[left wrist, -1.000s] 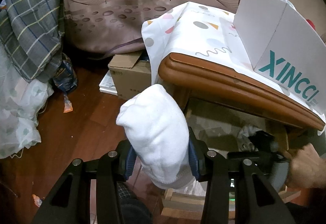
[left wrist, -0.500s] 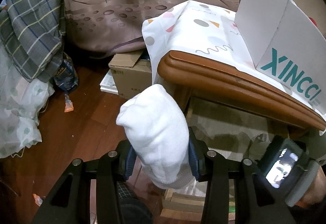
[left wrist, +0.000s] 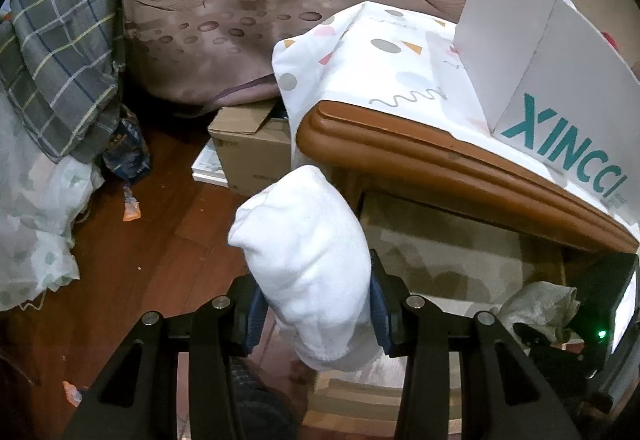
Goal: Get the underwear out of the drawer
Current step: 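Lift the grey patterned cloth with the right gripper toward the shoe box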
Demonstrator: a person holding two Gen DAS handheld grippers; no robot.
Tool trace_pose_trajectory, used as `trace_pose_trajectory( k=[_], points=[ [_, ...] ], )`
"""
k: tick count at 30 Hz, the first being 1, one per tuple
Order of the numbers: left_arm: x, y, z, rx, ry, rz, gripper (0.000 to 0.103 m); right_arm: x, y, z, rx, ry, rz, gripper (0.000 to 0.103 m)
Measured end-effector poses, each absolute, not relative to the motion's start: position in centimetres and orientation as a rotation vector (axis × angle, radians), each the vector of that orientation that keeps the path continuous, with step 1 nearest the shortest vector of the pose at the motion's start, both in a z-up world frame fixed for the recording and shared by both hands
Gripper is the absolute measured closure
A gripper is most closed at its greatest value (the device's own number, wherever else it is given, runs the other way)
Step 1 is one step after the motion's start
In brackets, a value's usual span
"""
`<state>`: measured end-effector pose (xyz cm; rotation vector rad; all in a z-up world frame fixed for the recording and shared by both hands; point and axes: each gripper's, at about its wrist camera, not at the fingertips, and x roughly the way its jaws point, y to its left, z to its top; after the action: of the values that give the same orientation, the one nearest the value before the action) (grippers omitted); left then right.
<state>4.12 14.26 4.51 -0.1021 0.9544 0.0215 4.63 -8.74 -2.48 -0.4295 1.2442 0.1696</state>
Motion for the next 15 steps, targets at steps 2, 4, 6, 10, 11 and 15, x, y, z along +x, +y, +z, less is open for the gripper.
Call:
trace_pose_trajectory(
  k=[2,4,6,10,11,15],
  points=[
    [4.1,14.0,4.5,-0.108,0.955,0.017,0.063,4.1,-9.6,-2.2,-0.336,1.220,0.160,0.075],
    [4.1,13.6,4.5,-0.097,0.955,0.012,0.063,3.6,-10.3,-1.2,-0.240,1.197,0.131,0.075],
    [4.1,13.2,4.5,-0.086,0.952,0.008,0.063,2.3,-10.8,-0.9,-0.163,1.175,0.114,0.075],
    [4.0,12.7,4.5,-0.081,0.943,-0.001,0.063,1.4,-11.4,-0.8,-0.039,1.138,0.078,0.075],
    [4.0,12.5,4.5,-0.079,0.941,-0.006,0.063,1.0,-11.4,-0.9,-0.031,1.127,0.070,0.075],
    [3.9,12.1,4.7,-0.064,0.929,-0.005,0.063,0.3,-11.1,-0.7,0.017,1.088,0.040,0.075]
  ],
)
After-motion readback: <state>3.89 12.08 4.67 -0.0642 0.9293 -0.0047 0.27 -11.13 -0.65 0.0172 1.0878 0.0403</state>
